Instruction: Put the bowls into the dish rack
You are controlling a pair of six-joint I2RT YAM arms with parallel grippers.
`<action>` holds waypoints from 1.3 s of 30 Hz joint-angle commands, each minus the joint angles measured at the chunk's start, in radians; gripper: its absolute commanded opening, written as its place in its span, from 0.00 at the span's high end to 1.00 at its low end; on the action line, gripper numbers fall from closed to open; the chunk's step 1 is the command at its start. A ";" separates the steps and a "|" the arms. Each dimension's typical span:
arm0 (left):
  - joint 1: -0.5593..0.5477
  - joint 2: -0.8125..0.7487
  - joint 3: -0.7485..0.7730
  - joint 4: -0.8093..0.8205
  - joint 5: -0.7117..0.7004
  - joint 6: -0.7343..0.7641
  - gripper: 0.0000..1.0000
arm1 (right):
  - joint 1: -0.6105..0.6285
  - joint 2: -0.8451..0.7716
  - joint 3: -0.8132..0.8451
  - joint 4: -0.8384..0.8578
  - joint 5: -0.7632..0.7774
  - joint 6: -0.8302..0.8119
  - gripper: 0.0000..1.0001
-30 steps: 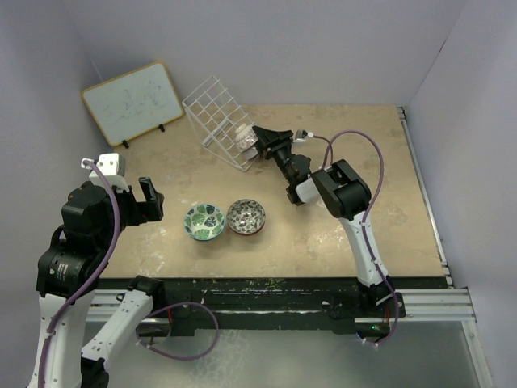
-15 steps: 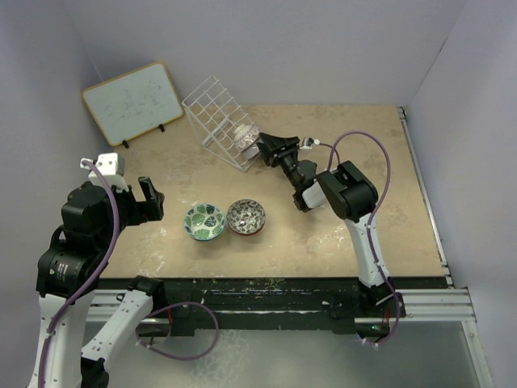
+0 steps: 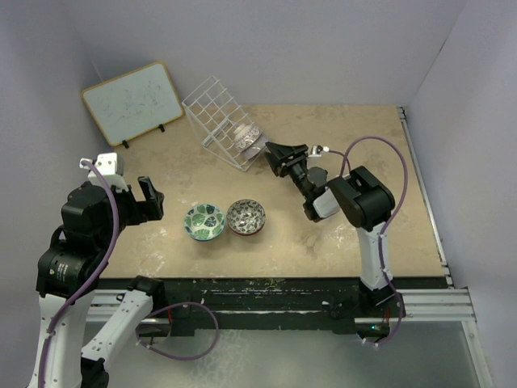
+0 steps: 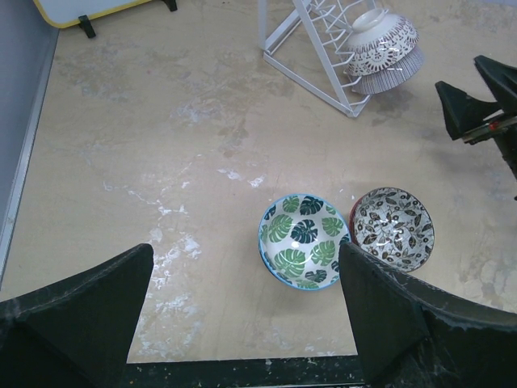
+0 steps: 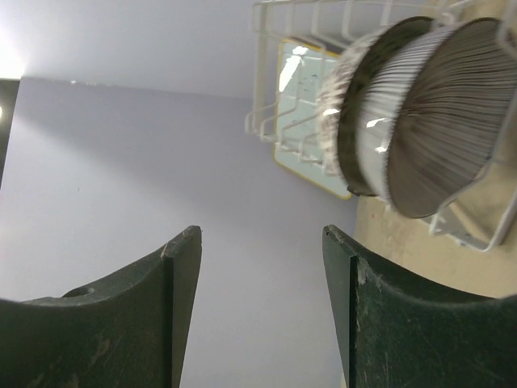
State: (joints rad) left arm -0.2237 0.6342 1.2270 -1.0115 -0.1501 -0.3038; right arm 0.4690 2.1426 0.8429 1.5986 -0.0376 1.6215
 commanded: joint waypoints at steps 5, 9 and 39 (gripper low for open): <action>0.003 -0.012 0.062 0.027 -0.019 -0.001 0.01 | 0.005 -0.419 -0.091 -0.326 -0.156 -0.332 0.37; 0.003 -0.016 0.077 0.025 -0.028 0.011 0.01 | 0.087 -0.618 -0.025 -0.889 -0.072 -0.664 0.34; 0.002 -0.046 0.065 0.002 -0.051 0.014 0.01 | 0.562 -0.459 0.318 -1.666 0.053 -1.362 0.41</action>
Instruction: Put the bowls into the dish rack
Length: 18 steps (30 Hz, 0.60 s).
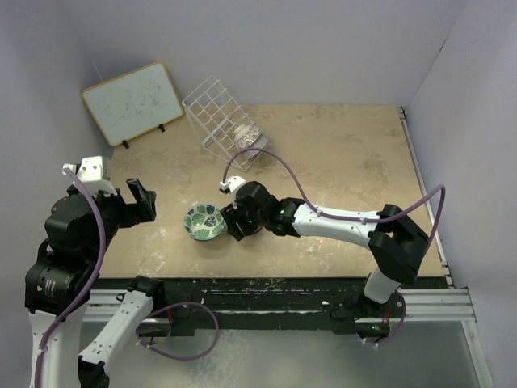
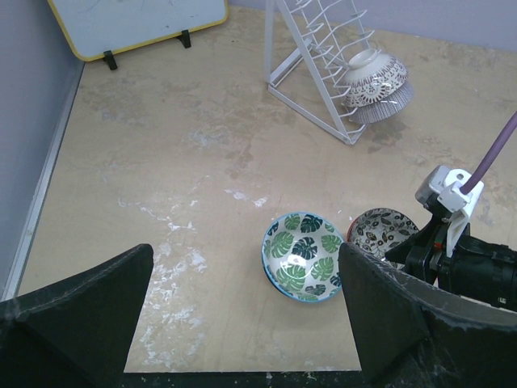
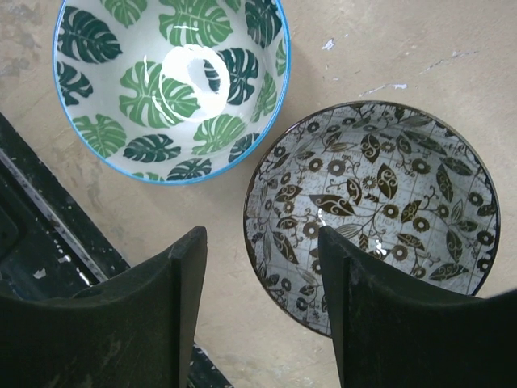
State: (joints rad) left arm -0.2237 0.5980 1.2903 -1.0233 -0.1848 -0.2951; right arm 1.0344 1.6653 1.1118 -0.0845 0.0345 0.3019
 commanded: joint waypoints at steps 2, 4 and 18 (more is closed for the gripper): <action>0.003 -0.010 0.001 0.011 -0.019 0.006 0.01 | -0.002 0.033 0.050 0.026 -0.026 -0.044 0.43; 0.003 -0.010 -0.001 0.010 -0.019 0.005 0.01 | 0.002 0.044 0.053 0.029 -0.030 -0.047 0.43; 0.004 -0.017 -0.017 0.013 -0.017 0.002 0.01 | 0.011 0.079 0.062 0.007 -0.036 -0.064 0.55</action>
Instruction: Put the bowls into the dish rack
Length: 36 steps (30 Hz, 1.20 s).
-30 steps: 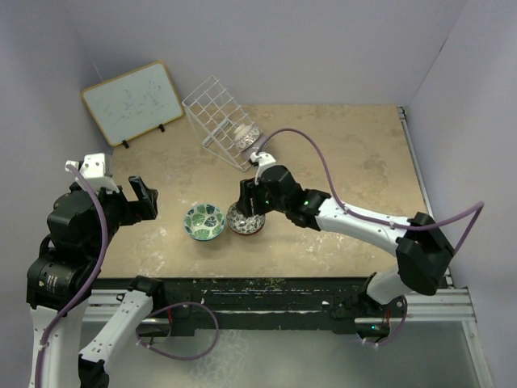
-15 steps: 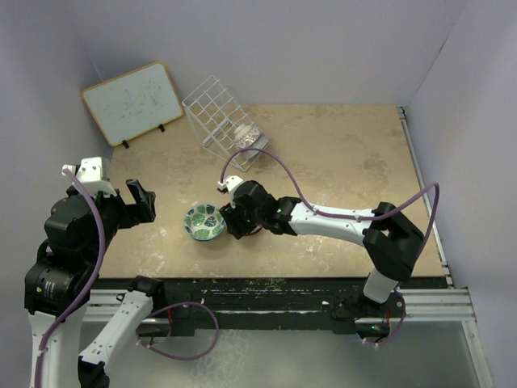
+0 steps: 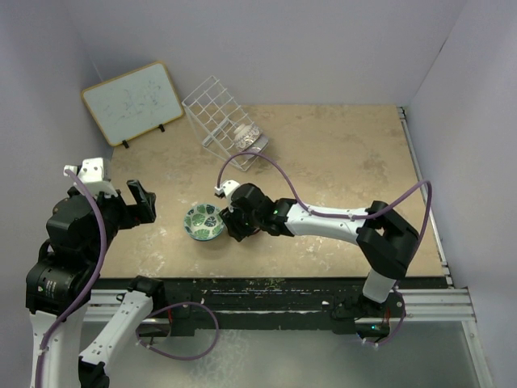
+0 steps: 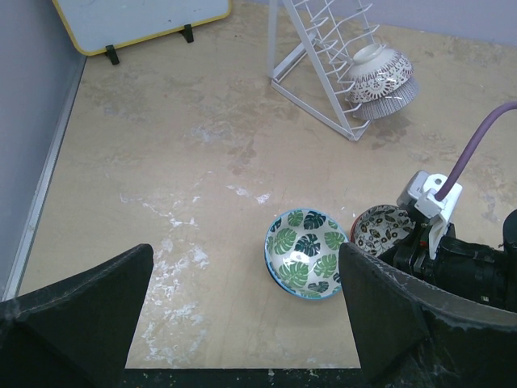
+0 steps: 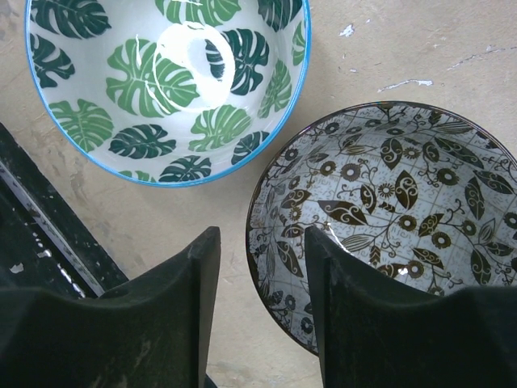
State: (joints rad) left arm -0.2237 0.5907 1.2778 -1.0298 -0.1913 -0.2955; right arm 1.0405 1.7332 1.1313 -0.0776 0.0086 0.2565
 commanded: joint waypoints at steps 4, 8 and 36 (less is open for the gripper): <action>0.003 -0.015 -0.002 0.015 -0.010 0.003 0.01 | 0.006 0.014 0.042 -0.005 -0.007 -0.010 0.66; 0.003 -0.013 0.005 0.013 -0.011 0.003 0.01 | 0.007 -0.003 0.048 -0.008 0.006 -0.007 0.76; 0.003 -0.028 -0.003 0.000 -0.029 0.009 0.01 | 0.007 -0.102 0.028 0.038 0.118 0.036 1.00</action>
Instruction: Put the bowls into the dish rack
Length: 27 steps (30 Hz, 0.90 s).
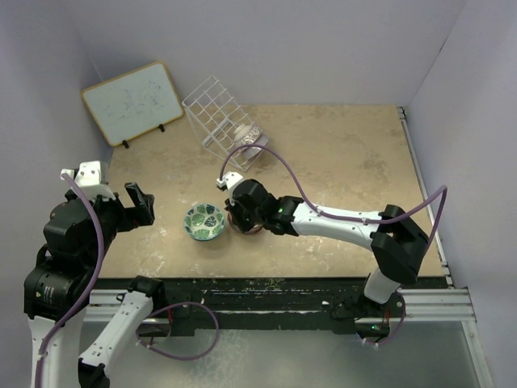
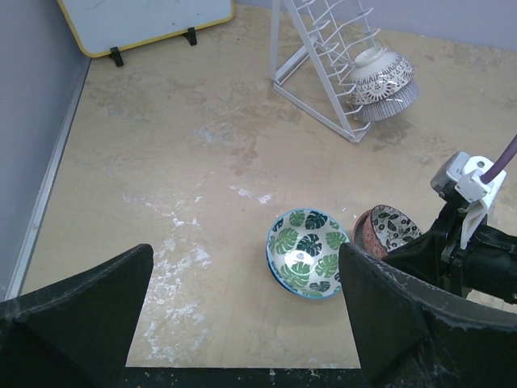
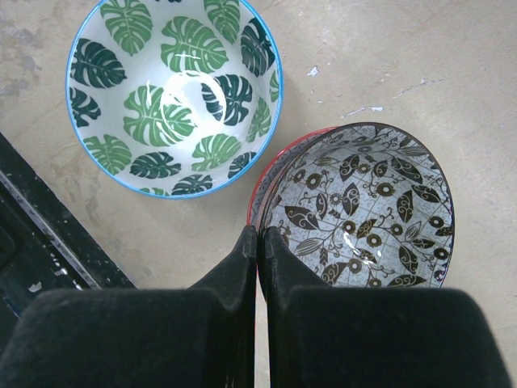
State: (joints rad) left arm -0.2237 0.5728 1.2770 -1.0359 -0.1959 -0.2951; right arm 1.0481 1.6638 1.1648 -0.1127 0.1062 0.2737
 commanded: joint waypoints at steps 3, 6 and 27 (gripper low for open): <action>0.003 -0.012 -0.008 0.009 -0.025 0.008 0.01 | -0.002 -0.067 0.001 0.113 -0.029 0.033 1.00; 0.003 -0.008 -0.005 0.015 -0.019 0.008 0.01 | -0.001 -0.099 0.039 0.111 -0.077 0.023 1.00; 0.003 0.012 0.074 -0.007 -0.008 0.016 0.01 | -0.301 -0.138 0.069 0.768 -0.559 0.497 1.00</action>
State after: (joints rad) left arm -0.2237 0.5690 1.2953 -1.0504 -0.2054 -0.2947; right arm 0.8234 1.5196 1.2339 0.2485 -0.3317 0.5709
